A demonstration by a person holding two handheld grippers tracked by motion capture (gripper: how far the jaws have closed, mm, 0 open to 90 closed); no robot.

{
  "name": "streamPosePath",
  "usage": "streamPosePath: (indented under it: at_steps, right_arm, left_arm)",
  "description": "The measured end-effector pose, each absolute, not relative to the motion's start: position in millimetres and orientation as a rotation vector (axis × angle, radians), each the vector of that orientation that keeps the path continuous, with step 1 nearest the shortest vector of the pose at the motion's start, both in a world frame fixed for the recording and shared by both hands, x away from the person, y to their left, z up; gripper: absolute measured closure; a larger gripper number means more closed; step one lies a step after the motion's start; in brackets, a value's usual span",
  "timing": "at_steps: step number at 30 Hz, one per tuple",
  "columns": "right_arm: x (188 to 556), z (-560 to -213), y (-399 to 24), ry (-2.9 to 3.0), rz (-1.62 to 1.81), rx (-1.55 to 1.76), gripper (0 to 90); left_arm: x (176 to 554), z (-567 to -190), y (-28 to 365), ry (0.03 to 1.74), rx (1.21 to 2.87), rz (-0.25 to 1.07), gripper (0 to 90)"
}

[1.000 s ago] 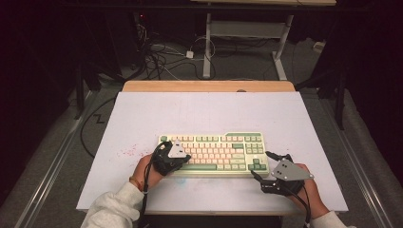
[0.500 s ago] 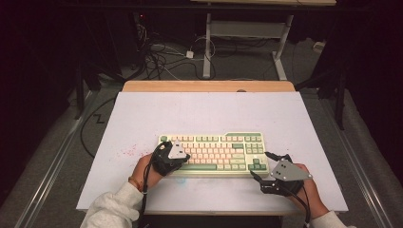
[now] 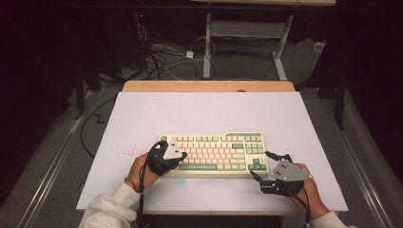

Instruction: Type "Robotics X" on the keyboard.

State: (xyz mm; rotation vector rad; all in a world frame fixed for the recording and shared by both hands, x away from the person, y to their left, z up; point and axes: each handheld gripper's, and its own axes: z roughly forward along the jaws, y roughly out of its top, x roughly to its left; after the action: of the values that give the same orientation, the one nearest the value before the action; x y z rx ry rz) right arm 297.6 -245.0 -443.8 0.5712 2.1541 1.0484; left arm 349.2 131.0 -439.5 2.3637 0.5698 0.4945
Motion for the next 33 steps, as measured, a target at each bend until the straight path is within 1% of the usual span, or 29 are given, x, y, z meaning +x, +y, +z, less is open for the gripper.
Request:
streamPosePath:
  at_steps: [18, 25, 33]
  right_arm:
    - [297, -444, -242, 2.166, 1.049, 0.562, 23.6]
    - [297, -445, -242, 2.168, 1.046, 0.565, 23.7]
    - [298, -446, -241, 2.179, 1.035, 0.569, 23.9]
  left_arm:
    - [343, -436, 148, 0.61, 2.316, 0.533, 87.8]
    - [349, -437, 152, 0.632, 2.309, 0.522, 87.8]
    - [357, -440, 148, 0.64, 2.316, 0.492, 87.8]
